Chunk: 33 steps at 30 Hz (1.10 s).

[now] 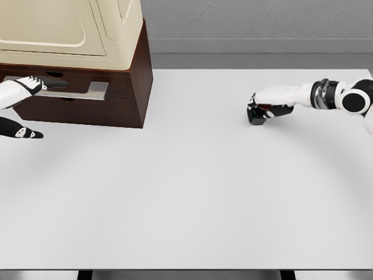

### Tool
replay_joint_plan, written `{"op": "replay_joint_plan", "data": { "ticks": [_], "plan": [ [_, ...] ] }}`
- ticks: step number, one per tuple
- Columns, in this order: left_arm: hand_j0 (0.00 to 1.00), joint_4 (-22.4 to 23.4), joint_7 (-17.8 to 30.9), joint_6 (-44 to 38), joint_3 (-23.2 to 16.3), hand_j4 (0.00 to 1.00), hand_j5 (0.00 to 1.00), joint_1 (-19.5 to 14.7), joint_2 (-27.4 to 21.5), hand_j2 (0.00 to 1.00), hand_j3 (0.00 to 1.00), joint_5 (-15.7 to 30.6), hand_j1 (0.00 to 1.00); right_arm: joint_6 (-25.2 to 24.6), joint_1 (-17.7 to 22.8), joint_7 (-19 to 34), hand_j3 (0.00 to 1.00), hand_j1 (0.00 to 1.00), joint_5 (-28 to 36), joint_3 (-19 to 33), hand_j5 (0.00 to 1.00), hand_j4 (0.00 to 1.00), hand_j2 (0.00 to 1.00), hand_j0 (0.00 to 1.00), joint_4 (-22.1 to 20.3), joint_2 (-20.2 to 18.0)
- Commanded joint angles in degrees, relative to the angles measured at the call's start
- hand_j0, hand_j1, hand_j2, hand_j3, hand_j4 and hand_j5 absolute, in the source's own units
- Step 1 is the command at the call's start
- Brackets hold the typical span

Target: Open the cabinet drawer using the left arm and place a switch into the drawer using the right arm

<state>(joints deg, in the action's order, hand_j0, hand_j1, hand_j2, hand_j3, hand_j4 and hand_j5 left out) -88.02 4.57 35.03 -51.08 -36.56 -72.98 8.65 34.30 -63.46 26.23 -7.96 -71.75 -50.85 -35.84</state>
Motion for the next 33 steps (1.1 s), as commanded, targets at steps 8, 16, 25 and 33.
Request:
{"op": "replay_joint_plan", "data": {
  "ticks": [8, 16, 25, 33],
  "plan": [
    [1.00, 2.50, 0.44, -0.03, -0.16, 1.00, 1.00, 0.09, 2.76, 1.00, 1.00, -0.21, 1.00, 0.70, -2.11, 0.13, 0.41, 0.41, -1.53, 0.65, 0.41, 0.41, 0.41, 0.41, -5.67, -1.33],
    [1.00, 6.10, 0.44, -0.03, -0.60, 1.00, 1.00, -0.09, 3.81, 1.00, 1.00, -0.12, 1.00, 0.70, -2.99, -0.22, 0.40, 0.40, -1.18, 0.82, 0.40, 0.40, 0.40, 0.40, -13.40, -3.53],
    [1.00, 8.30, 2.46, -0.03, -0.60, 1.00, 1.00, -0.26, 7.15, 1.00, 1.00, -0.04, 1.00, 0.70, -3.78, -0.31, 0.40, 0.40, -1.10, 2.75, 0.40, 0.40, 0.40, 0.40, -19.46, -5.73],
    [1.00, 8.04, 5.63, -0.03, -0.60, 1.00, 1.00, -0.97, 6.54, 1.00, 1.00, 0.32, 1.00, 0.70, -5.01, -0.39, 0.40, 0.40, -0.22, 3.19, 0.40, 0.40, 0.40, 0.40, -24.30, -5.99]
  ]
}}
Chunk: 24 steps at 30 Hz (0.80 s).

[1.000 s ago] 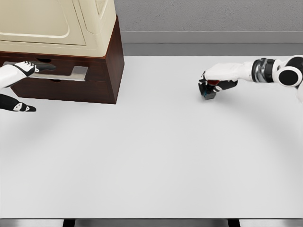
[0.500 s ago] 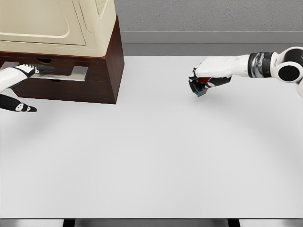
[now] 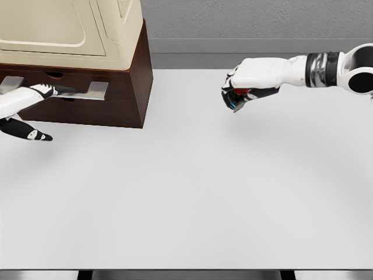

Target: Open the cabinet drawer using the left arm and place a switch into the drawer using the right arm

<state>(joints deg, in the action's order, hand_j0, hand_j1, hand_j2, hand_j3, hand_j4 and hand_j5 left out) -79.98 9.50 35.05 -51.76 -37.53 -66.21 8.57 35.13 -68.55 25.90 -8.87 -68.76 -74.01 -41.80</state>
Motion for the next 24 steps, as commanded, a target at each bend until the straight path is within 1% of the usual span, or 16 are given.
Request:
{"op": "replay_joint_plan", "data": {
  "ticks": [1, 3, 7, 11, 18, 24],
  "plan": [
    [1.00, 0.00, 0.78, -0.05, 0.08, 1.00, 1.00, 0.00, -0.24, 1.00, 1.00, 0.48, 1.00, -0.13, -0.09, -0.06, 0.40, 0.40, 0.70, 0.20, 0.40, 0.40, 0.40, 0.40, -1.40, -0.03],
    [1.00, 0.00, 0.87, -0.05, 0.08, 1.00, 1.00, 0.00, -0.41, 1.00, 1.00, 0.48, 1.00, -0.13, -0.44, -0.06, 0.40, 0.40, 0.79, 0.20, 0.40, 0.40, 0.40, 0.40, -2.55, 0.06],
    [1.00, -0.44, 1.40, -0.05, 0.17, 1.00, 1.00, 0.09, -2.26, 1.00, 1.00, 1.27, 1.00, -0.13, -1.14, -0.06, 0.40, 0.40, 1.31, 0.20, 0.40, 0.40, 0.40, 0.40, -2.81, 0.58],
    [1.00, -2.37, 1.40, -0.05, 0.17, 1.00, 1.00, 0.17, -5.33, 1.00, 1.00, 2.06, 1.00, -0.13, -1.32, -0.06, 0.40, 0.40, 2.28, 0.20, 0.40, 0.40, 0.40, 0.40, -2.99, 0.67],
    [1.00, -3.25, 1.66, -0.05, -0.01, 1.00, 1.00, 0.35, -5.42, 1.00, 1.00, 2.06, 1.00, -0.13, -1.93, -0.06, 0.40, 0.40, 4.30, 0.20, 0.40, 0.40, 0.40, 0.40, -3.60, 0.85],
    [1.00, -5.97, 1.66, -0.05, -0.10, 1.00, 1.00, 0.70, -8.76, 1.00, 1.00, 2.77, 1.00, -0.13, -2.81, -0.06, 0.40, 0.40, 4.83, 0.11, 0.40, 0.40, 0.40, 0.40, -4.48, 1.29]
  ]
}}
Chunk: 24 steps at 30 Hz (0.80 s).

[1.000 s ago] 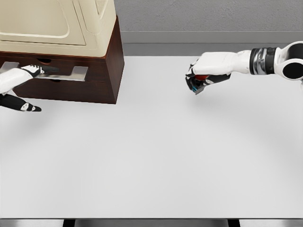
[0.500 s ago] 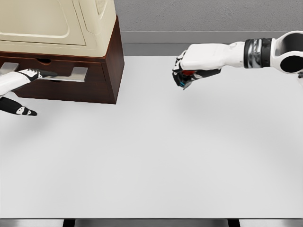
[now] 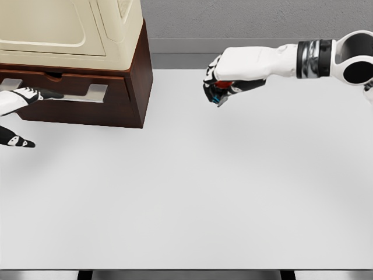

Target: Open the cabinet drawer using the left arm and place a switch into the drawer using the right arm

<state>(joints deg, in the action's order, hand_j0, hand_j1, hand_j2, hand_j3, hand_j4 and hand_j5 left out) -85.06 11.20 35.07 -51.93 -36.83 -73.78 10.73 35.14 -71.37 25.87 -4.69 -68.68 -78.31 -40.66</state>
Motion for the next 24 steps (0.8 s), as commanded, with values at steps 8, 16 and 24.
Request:
{"op": "replay_joint_plan", "data": {
  "ticks": [8, 16, 24],
  "plan": [
    [1.00, -2.13, -0.21, -0.07, 0.95, 1.00, 1.00, 0.09, -3.13, 1.00, 1.00, 2.19, 1.00, -0.14, -0.53, -0.12, 0.40, 0.40, 0.73, 0.13, 0.40, 0.40, 0.40, 0.40, -0.17, 1.72],
    [1.00, 0.77, 0.05, -0.07, 0.87, 1.00, 1.00, -0.18, 3.81, 1.00, 1.00, 1.84, 1.00, -0.14, -1.67, -0.12, 0.40, 0.40, 2.93, 0.13, 0.40, 0.40, 0.40, 0.40, -2.54, 2.07],
    [1.00, 3.06, 0.05, -0.07, 0.78, 1.00, 1.00, -0.09, 3.90, 1.00, 1.00, 1.92, 1.00, -0.14, -2.11, -0.12, 0.40, 0.40, 3.19, 0.13, 0.40, 0.40, 0.40, 0.40, -3.07, 2.34]
  ]
}}
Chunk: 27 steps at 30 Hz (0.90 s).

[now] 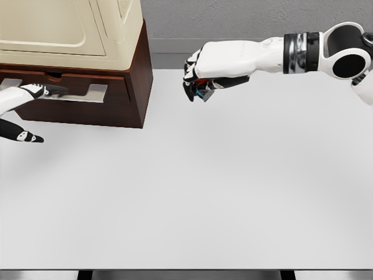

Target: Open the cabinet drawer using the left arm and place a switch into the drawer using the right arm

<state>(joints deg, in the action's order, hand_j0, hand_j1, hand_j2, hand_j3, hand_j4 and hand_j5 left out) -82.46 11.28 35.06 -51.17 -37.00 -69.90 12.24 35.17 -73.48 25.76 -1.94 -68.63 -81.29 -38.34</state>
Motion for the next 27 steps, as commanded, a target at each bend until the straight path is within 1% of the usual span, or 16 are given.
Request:
{"op": "replay_joint_plan", "data": {
  "ticks": [1, 6, 9, 15, 17, 18, 21, 23, 24, 27],
  "plan": [
    [1.00, 0.46, -0.03, -0.06, 0.02, 1.00, 1.00, 0.00, 0.03, 1.00, 1.00, 0.42, 1.00, -0.17, 0.00, -0.10, 0.40, 0.40, 0.44, 0.16, 0.40, 0.40, 0.40, 0.40, -0.09, 0.28],
    [1.00, 0.46, 1.02, -0.06, 0.02, 1.00, 1.00, 0.09, 0.03, 1.00, 1.00, 0.60, 1.00, -0.17, -0.53, -0.01, 0.40, 0.40, 1.50, 0.07, 0.40, 0.40, 0.40, 0.40, -0.53, 2.21],
    [1.00, 1.60, 1.11, -0.06, 0.02, 1.00, 1.00, 0.09, 1.00, 1.00, 1.00, 0.60, 1.00, -0.17, -0.53, -0.01, 0.40, 0.40, 1.50, -0.02, 0.40, 0.40, 0.40, 0.40, -0.97, 3.27],
    [1.00, 2.48, 1.20, -0.06, 0.02, 1.00, 1.00, 0.00, 1.79, 1.00, 1.00, 0.60, 1.00, -0.17, -1.49, -0.01, 0.40, 0.40, 2.29, -0.02, 0.40, 0.40, 0.40, 0.40, -0.97, 3.97],
    [1.00, 2.39, 1.72, -0.06, 0.02, 1.00, 1.00, 0.00, 1.79, 1.00, 1.00, 0.60, 1.00, -0.17, -1.58, -0.01, 0.40, 0.40, 2.29, -0.02, 0.40, 0.40, 0.40, 0.40, -0.97, 4.76],
    [1.00, 2.22, 2.69, -0.06, 0.02, 1.00, 1.00, 0.17, 1.70, 1.00, 1.00, 0.60, 1.00, -0.17, -1.58, -0.01, 0.40, 0.40, 2.29, -0.02, 0.40, 0.40, 0.40, 0.40, -0.97, 5.03],
    [1.00, 1.69, 3.04, -0.06, 0.02, 1.00, 1.00, 0.18, 1.00, 1.00, 1.00, 0.60, 1.00, -0.17, -2.11, -0.01, 0.40, 0.40, 2.38, -0.10, 0.40, 0.40, 0.40, 0.40, -1.15, 5.11],
    [1.00, 1.51, 3.04, -0.06, 0.02, 1.00, 1.00, 0.26, 0.82, 1.00, 1.00, 0.60, 1.00, -0.17, -2.46, -0.01, 0.40, 0.40, 2.46, -0.10, 0.40, 0.40, 0.40, 0.40, -1.15, 6.26],
    [1.00, 1.16, 3.13, -0.06, 0.02, 1.00, 1.00, 0.26, 0.30, 1.00, 1.00, 0.60, 1.00, -0.17, -2.46, -0.01, 0.40, 0.40, 2.46, -0.10, 0.40, 0.40, 0.40, 0.40, -1.50, 6.87],
    [1.00, -0.33, 3.22, -0.06, 0.10, 1.00, 1.00, 0.26, -1.64, 1.00, 1.00, 0.77, 1.00, -0.17, -2.55, -0.01, 0.40, 0.40, 2.46, -0.02, 0.40, 0.40, 0.40, 0.40, -3.34, 6.78]
  ]
}}
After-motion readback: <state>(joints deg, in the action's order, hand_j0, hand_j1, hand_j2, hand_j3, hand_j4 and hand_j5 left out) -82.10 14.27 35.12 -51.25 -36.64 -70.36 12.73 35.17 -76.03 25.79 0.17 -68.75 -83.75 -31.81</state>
